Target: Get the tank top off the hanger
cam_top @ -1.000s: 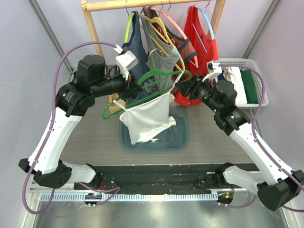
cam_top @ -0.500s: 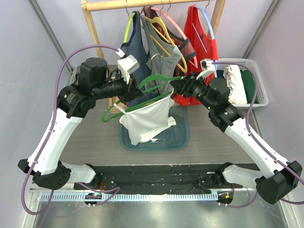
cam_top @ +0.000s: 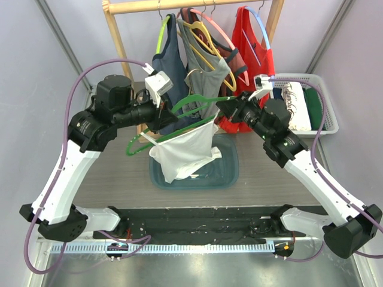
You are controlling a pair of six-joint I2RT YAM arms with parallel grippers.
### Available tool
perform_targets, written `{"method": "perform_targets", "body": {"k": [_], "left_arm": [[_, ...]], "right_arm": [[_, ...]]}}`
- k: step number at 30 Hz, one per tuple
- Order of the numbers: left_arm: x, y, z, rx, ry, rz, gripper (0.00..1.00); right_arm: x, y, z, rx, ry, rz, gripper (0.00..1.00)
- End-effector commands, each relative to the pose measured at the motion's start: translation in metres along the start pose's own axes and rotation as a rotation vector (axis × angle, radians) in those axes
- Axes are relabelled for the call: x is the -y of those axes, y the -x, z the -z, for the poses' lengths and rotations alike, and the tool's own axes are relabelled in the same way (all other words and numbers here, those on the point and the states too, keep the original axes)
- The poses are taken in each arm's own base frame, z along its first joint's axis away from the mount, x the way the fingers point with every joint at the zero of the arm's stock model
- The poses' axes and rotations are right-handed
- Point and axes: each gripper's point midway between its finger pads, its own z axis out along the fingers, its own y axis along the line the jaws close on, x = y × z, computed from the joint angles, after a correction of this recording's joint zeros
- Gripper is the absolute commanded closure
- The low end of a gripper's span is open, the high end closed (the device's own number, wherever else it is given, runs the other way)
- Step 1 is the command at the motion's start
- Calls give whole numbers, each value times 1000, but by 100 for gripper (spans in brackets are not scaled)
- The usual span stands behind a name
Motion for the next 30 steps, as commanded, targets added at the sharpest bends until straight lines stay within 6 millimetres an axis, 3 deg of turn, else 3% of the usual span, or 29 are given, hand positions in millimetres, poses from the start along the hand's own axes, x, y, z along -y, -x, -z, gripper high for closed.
{"method": "perform_targets", "body": {"k": [1, 7, 13, 17, 19, 24, 30], "left_arm": [[1, 3, 13, 44, 26, -44, 100], [-2, -8, 16, 28, 50, -57, 100], [2, -4, 27, 42, 39, -54, 100], [17, 6, 43, 63, -13, -59, 100], [27, 14, 53, 85, -49, -73, 100], [48, 9, 68, 62, -146, -109, 100], [45, -6, 65, 23, -141, -115, 100]], "right_arm": [[-25, 50, 29, 144, 35, 28, 98], [-11, 65, 59, 207, -67, 54, 99], [19, 54, 61, 184, -214, 46, 99], [44, 40, 54, 148, -322, 48, 99], [47, 36, 53, 136, -332, 57, 99], [50, 35, 51, 136, -340, 62, 99], [48, 34, 51, 131, -330, 68, 99]]}}
